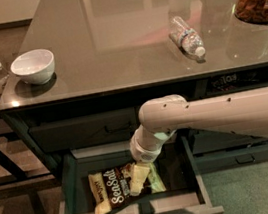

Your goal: Pick brown chip bag from middle drawer and place on counter

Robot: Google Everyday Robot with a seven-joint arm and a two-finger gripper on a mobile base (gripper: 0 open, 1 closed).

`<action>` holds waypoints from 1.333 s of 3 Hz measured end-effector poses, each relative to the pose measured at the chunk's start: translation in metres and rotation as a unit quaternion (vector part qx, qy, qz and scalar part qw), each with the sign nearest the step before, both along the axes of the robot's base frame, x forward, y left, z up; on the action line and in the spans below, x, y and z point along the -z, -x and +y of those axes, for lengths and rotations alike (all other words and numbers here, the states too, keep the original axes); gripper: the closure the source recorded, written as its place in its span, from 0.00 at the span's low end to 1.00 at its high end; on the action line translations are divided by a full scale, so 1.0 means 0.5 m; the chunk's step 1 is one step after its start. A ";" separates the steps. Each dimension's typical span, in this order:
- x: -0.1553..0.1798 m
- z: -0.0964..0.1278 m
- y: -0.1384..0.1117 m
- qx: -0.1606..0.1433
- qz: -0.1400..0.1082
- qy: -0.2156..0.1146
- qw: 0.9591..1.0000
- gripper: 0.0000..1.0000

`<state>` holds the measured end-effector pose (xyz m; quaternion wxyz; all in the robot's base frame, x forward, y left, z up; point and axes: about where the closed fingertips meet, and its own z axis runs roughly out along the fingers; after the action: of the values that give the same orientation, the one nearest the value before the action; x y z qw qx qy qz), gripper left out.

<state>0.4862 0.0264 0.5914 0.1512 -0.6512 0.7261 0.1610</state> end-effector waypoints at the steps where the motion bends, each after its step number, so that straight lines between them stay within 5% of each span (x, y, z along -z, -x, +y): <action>1: 0.000 0.000 0.000 0.000 0.000 0.000 1.000 0.00; 2: 0.066 0.014 0.007 0.011 0.017 -0.011 1.000 0.00; 3: 0.210 0.019 0.002 0.037 0.044 -0.011 0.998 0.00; 4: 0.214 0.019 0.004 0.037 0.046 -0.012 0.998 0.00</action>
Offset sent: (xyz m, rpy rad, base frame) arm -0.0074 0.0174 -0.0869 0.0635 0.0870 -0.0633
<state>0.4844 0.0360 0.4845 0.1314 -0.6140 0.7538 0.1934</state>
